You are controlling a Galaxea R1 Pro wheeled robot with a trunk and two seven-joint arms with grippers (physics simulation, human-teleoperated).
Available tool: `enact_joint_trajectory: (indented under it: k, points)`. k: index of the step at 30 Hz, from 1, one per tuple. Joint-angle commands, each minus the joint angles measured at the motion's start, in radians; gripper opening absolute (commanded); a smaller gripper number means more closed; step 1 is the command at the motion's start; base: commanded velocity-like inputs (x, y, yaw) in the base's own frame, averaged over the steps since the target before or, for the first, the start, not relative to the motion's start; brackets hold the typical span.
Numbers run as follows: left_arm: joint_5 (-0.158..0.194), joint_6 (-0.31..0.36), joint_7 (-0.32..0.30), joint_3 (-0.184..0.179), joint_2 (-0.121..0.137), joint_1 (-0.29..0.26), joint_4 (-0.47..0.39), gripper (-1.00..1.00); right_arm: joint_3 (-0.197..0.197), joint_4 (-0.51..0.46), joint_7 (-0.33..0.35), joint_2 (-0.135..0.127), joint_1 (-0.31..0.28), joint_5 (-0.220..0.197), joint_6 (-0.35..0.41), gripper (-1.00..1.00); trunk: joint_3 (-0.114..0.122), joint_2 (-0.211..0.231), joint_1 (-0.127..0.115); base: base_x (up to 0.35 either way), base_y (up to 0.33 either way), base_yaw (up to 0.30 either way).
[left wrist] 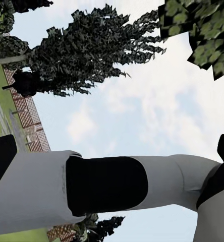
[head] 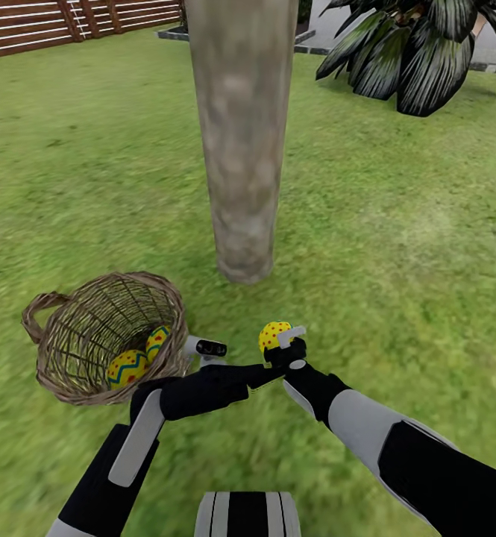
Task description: Take the three Easter eggs out of the wicker basket on the lawn in the garden, then place them on the lawn next to a single tree (choose any tree) so that all three eggs are next to the same tree and none are left in the basket.
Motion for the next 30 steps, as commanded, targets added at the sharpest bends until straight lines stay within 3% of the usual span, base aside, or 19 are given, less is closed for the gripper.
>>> enact_joint_trajectory:
  k: [1, 10, 30]
  points:
    - [0.001, 0.005, -0.002, 0.000, 0.000, 0.000, 0.001, 1.00, 0.009, 0.000, -0.005, 0.000, -0.001, -0.009, -0.002, -1.00, -0.001, 0.000, 0.000, 0.330, 0.000, 0.000]
    - [0.002, 0.002, -0.002, -0.002, -0.002, 0.000, -0.001, 1.00, 0.007, -0.003, -0.005, 0.000, 0.000, -0.009, -0.002, -1.00, -0.001, 0.000, 0.000, 0.140, 0.000, 0.000]
    - [0.001, 0.003, -0.002, -0.003, -0.002, 0.000, -0.001, 1.00, 0.009, -0.019, -0.004, 0.001, 0.001, -0.005, -0.017, -1.00, -0.078, -0.005, 0.009, 0.000, 0.000, 0.000]
